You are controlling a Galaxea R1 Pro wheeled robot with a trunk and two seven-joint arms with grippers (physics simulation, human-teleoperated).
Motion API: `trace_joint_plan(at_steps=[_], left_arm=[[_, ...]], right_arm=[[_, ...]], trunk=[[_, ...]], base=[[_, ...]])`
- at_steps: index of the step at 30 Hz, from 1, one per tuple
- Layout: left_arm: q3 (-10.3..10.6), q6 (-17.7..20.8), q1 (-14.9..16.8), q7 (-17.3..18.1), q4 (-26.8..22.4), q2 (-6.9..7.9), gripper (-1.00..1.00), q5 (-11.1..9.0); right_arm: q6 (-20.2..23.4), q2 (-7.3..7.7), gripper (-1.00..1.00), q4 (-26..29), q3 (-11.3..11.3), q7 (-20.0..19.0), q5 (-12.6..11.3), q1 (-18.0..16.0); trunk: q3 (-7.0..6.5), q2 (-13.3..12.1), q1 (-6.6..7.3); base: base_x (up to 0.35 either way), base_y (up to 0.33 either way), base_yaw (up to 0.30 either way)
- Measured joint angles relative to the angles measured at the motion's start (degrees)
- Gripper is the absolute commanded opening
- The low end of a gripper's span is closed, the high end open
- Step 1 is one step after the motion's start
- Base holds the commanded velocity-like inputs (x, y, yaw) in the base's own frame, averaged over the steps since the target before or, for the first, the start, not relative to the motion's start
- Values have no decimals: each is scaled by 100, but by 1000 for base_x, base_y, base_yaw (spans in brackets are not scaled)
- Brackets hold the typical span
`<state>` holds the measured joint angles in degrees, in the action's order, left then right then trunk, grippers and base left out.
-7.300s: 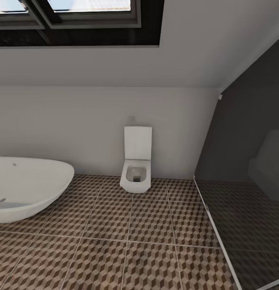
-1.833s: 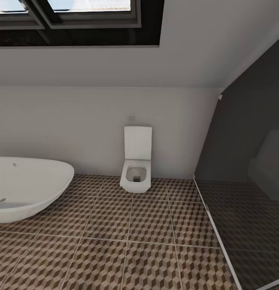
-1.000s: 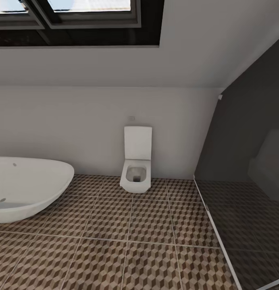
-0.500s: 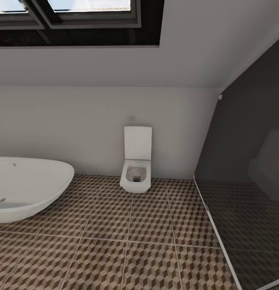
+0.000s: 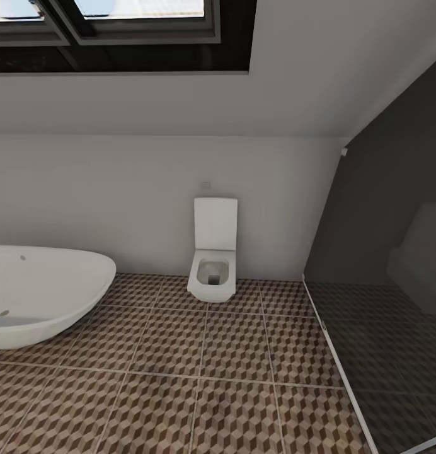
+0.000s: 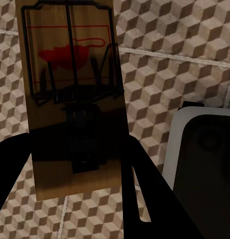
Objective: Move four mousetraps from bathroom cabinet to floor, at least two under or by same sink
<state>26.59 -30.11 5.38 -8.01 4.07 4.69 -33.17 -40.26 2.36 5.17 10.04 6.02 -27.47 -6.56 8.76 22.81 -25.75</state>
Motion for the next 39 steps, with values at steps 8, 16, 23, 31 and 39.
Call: trace_joint_plan(at_steps=[8,16,23,31,39], left_arm=[[0,-1,0,0,0,0,-100,0],[0,1,0,0,0,0,-100,0],[0,-1,0,0,0,0,-100,0],[0,-1,0,0,0,0,-100,0],[0,0,0,0,0,0,-100,0]], right_arm=[[0,0,-100,1,2,0,-1,0],[0,0,-100,1,0,0,0,0],[0,0,-100,3,1,0,-3,0],[0,0,-100,0,1,0,-1,0],[0,0,-100,1,0,0,-1,0]], trunk=[[0,0,0],[0,0,0],[0,0,0],[0,0,0],[0,0,0]], base=[[0,0,0],[0,0,0],[0,0,0],[0,0,0],[0,0,0]])
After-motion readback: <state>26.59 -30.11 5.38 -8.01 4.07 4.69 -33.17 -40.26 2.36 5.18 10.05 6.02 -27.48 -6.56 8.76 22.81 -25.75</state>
